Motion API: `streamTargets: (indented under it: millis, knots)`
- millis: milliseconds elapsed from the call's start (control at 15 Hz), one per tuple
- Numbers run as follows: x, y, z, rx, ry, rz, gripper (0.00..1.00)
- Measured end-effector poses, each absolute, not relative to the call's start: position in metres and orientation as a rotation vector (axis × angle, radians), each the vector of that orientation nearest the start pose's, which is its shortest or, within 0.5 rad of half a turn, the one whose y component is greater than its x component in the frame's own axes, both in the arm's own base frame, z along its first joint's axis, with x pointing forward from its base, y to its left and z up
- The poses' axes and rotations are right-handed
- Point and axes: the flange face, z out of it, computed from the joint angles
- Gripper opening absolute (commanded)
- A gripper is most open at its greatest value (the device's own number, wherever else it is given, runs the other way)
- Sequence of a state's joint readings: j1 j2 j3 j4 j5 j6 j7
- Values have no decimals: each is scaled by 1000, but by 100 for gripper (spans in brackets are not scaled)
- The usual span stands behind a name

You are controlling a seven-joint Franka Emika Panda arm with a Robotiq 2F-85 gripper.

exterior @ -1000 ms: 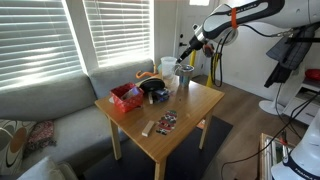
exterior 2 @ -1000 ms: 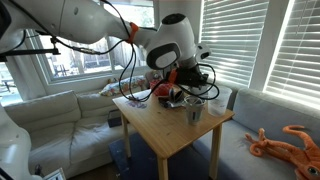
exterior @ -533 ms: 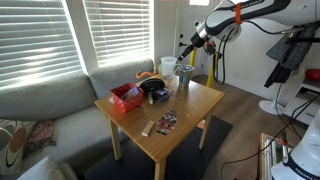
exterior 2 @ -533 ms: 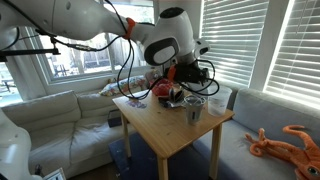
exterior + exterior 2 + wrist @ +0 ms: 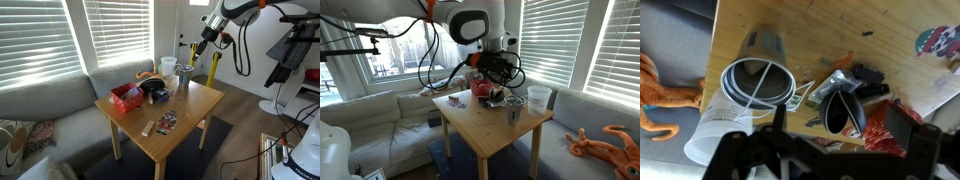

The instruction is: Put the wooden chip on the silver cup inside the silver cup

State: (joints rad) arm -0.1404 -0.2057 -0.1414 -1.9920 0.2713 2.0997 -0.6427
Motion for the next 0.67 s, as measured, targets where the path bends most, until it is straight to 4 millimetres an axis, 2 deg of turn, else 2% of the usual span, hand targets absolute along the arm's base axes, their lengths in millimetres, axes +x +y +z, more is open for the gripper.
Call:
streamTargets:
  millis: [200,400,667]
  knots:
    - [486,-133,598,-2971,-362,-490,100]
    - [472,-129,610,-3013,-263,-451,100]
    - [466,-126,613,-3028,-216,-453,100]
